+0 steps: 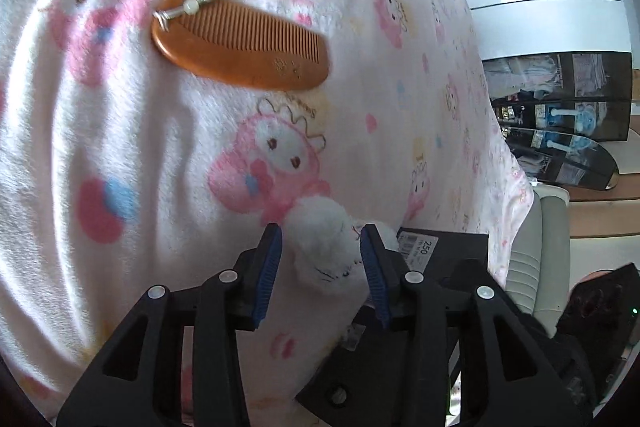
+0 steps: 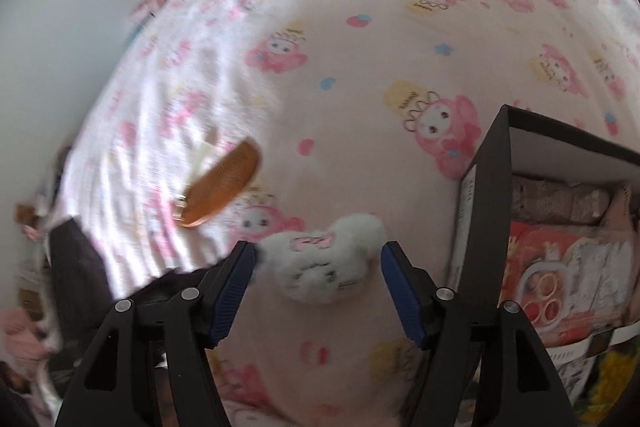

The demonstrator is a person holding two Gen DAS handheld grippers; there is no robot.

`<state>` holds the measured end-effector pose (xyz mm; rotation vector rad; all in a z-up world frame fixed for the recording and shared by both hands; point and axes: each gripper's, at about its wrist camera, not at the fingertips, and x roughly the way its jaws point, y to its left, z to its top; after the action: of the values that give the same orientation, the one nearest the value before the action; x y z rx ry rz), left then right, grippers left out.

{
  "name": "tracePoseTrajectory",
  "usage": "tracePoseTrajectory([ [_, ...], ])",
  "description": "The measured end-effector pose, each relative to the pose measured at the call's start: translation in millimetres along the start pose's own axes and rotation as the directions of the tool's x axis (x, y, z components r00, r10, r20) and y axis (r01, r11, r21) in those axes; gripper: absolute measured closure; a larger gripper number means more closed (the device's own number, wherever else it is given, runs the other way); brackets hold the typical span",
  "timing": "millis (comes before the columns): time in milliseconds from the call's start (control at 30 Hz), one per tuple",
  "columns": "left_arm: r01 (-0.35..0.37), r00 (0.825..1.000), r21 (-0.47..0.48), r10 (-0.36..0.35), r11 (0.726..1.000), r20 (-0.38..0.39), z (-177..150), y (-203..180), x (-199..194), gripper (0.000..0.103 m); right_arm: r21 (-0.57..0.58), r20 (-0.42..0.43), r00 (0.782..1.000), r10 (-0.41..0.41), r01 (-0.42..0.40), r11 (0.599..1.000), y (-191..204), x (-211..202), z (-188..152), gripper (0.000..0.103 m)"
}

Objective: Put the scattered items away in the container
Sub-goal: 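Move both grippers over the white plush bunny beside the comb, then close the left gripper on the plush bunny while the right gripper pinches it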

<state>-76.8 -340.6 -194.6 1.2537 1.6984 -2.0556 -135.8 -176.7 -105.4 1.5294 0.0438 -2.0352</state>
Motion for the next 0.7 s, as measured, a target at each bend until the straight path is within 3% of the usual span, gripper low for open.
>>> tracePoseTrajectory([
  [100,-0.022,0.999,-0.002,0.022,1.000,-0.032,1,-1,12,0.063,-0.011,0.038,0.999,0.005,-0.004,1.000,2,-12,2,0.040],
  [133,-0.033,0.999,0.003,0.033,0.999,-0.037,2,-1,14,0.084,-0.011,0.040,0.999,0.017,-0.016,1.000,3,-13,3,0.040],
  [233,-0.048,0.999,0.026,0.047,0.999,0.026,1,-4,0,0.090,-0.012,0.019,0.999,0.041,-0.041,0.999,5,-12,3,0.040],
  [367,-0.088,0.983,0.021,0.083,0.996,0.166,-4,-2,-35,0.091,-0.007,-0.009,0.998,0.057,-0.057,0.998,8,-4,-2,0.040],
  [500,-0.092,0.981,-0.036,0.097,0.995,0.166,-2,10,-39,0.088,0.021,-0.095,0.989,0.111,-0.110,0.994,12,14,-12,0.040],
  [600,-0.078,0.984,-0.088,0.091,0.993,0.153,2,20,-35,0.080,0.012,-0.107,0.991,0.080,-0.079,0.997,16,28,-14,0.040],
  [700,-0.071,0.979,-0.140,0.096,0.988,0.180,6,31,-36,0.074,0.073,-0.129,0.989,0.071,-0.062,0.995,7,48,-10,0.040],
])
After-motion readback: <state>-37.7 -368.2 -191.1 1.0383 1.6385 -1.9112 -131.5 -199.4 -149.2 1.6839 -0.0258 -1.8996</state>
